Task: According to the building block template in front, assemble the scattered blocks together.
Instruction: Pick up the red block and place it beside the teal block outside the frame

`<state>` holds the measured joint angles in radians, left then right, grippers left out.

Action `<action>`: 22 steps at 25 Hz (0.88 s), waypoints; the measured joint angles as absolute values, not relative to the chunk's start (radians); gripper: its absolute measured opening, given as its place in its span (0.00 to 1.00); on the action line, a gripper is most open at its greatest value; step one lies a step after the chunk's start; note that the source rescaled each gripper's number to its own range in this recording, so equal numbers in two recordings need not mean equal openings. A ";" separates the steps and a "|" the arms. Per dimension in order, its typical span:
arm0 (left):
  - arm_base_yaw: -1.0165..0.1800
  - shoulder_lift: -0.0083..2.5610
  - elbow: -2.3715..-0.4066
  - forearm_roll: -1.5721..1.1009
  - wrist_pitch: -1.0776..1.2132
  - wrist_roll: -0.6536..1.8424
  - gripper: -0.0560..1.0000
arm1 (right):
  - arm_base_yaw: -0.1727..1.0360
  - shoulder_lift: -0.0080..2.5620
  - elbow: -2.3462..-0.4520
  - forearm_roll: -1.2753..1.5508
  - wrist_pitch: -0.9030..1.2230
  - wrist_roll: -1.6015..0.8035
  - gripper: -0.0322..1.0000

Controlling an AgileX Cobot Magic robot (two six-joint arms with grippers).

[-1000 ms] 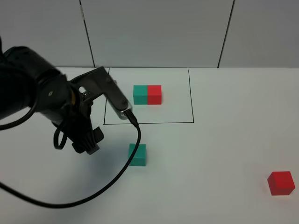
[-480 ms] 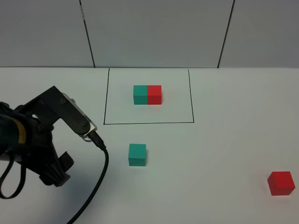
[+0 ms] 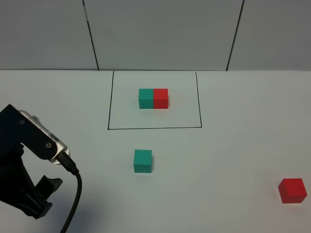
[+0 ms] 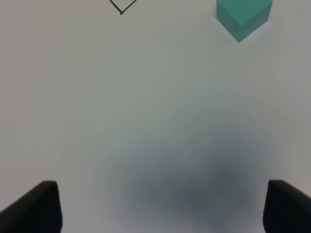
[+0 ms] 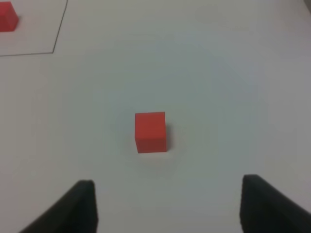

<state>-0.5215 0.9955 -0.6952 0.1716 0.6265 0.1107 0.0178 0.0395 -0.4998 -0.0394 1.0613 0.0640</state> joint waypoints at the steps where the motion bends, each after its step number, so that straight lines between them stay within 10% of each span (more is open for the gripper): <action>1: -0.521 0.979 -0.692 0.171 0.626 0.111 0.97 | 0.018 0.040 -0.500 -0.039 1.061 0.064 0.59; 22: -0.521 0.669 -0.594 0.166 0.751 0.094 0.93 | 0.018 0.040 -0.500 -0.039 1.061 0.064 0.59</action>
<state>-0.5215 0.6690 -0.5942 0.1655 0.7506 0.0941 0.0178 0.0395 -0.4998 -0.0394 1.0613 0.0640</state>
